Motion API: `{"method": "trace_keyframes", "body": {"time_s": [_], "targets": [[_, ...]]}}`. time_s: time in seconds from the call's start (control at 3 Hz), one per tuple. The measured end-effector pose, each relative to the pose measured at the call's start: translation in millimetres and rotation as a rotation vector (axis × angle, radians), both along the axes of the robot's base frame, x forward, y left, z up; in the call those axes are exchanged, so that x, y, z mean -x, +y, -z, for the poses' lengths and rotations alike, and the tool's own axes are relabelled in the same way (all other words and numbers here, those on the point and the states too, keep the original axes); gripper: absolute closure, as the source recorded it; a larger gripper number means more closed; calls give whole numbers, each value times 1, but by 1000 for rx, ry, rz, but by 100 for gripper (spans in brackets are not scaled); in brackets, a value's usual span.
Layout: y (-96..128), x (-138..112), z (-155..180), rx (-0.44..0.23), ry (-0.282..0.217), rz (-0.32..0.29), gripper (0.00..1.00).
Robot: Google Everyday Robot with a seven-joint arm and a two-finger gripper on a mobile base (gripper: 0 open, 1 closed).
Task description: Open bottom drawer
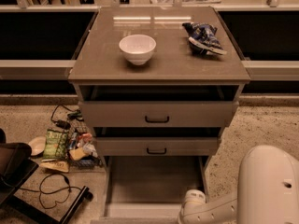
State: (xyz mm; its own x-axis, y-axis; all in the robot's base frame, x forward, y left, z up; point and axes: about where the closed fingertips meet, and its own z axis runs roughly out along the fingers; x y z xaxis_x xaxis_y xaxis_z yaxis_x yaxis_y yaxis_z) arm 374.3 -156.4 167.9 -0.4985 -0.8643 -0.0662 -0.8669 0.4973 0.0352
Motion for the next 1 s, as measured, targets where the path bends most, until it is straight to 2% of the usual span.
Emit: {"method": "trace_keyframes", "body": {"time_s": [0.33,0.67,1.0], "targets": [[-4,15,-4,13,-1,37,100],[-4,15,-3,13,-1,37,100],[-7,35,-6,28,2,64,100]]}}
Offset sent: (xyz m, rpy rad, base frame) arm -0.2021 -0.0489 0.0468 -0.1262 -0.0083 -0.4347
